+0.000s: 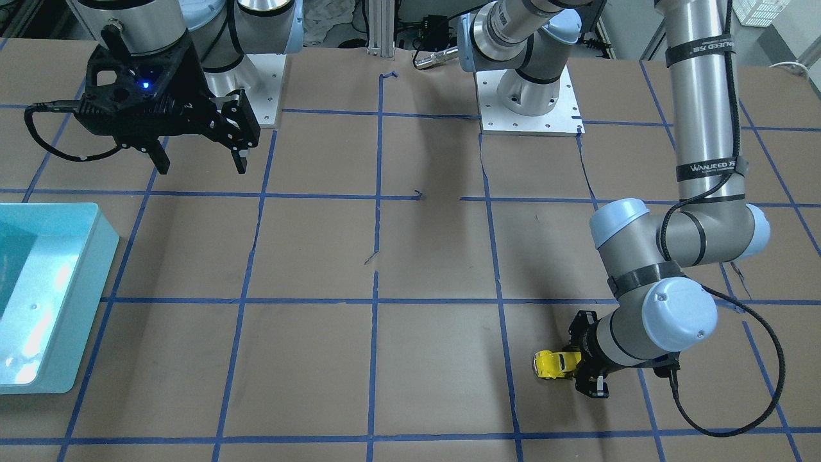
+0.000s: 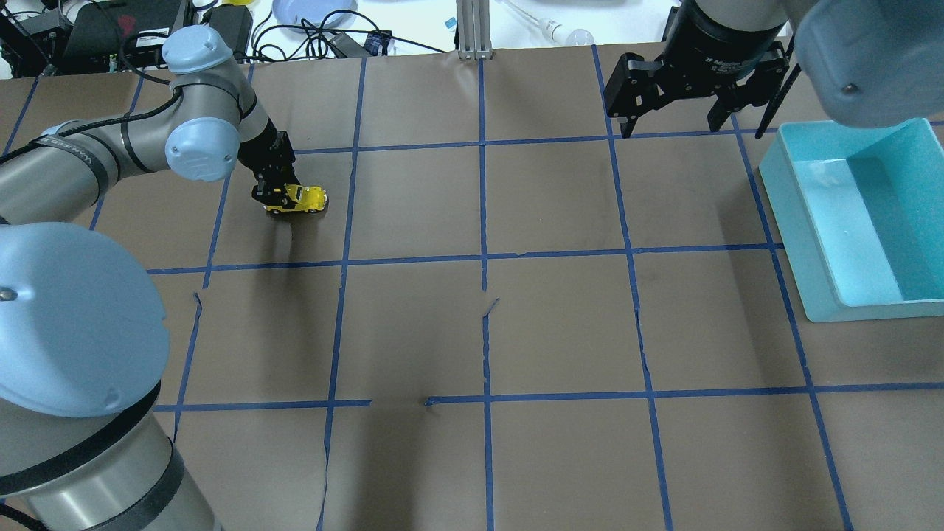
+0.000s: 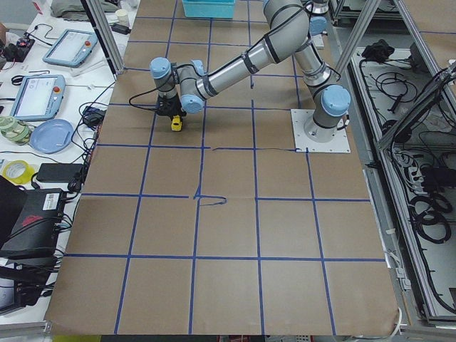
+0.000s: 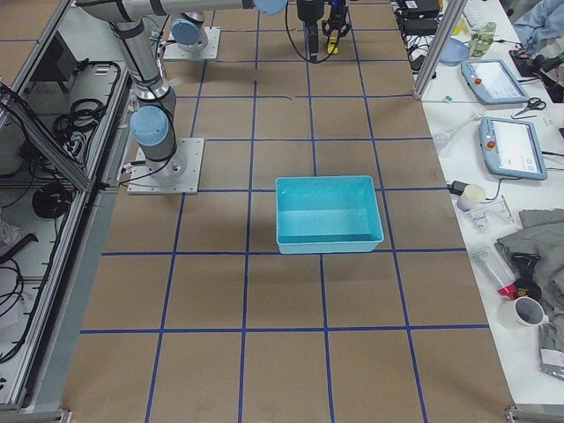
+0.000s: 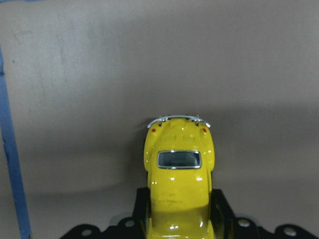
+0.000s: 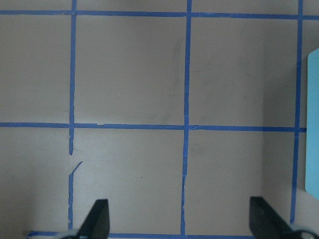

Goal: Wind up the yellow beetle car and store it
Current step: 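Drag the held car along the table toward the table center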

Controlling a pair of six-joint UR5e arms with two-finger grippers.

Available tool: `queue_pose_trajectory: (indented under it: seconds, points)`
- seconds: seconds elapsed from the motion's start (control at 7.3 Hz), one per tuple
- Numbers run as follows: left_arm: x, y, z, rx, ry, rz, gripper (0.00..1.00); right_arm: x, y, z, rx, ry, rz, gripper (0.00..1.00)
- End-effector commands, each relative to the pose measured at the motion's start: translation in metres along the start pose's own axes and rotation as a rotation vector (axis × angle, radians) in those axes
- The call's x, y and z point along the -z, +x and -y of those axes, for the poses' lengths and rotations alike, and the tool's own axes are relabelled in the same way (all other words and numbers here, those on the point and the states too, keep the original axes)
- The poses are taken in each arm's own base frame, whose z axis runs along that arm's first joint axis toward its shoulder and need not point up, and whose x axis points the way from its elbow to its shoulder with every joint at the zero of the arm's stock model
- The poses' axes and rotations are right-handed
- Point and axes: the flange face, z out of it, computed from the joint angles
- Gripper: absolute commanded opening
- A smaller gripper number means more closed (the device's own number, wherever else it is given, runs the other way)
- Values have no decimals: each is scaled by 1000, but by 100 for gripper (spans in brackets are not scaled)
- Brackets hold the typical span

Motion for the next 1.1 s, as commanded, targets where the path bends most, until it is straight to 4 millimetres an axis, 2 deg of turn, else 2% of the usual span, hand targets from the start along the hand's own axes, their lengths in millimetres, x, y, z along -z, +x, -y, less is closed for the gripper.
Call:
queue_pose_trajectory:
  seconds: [0.0,0.96]
  points:
    - [-2,0,4,6,1,4,0,0,1,0,-1,0,0,100]
    - [2,-2,32,-6,1,1,0,0,1,0,-1,0,0,100]
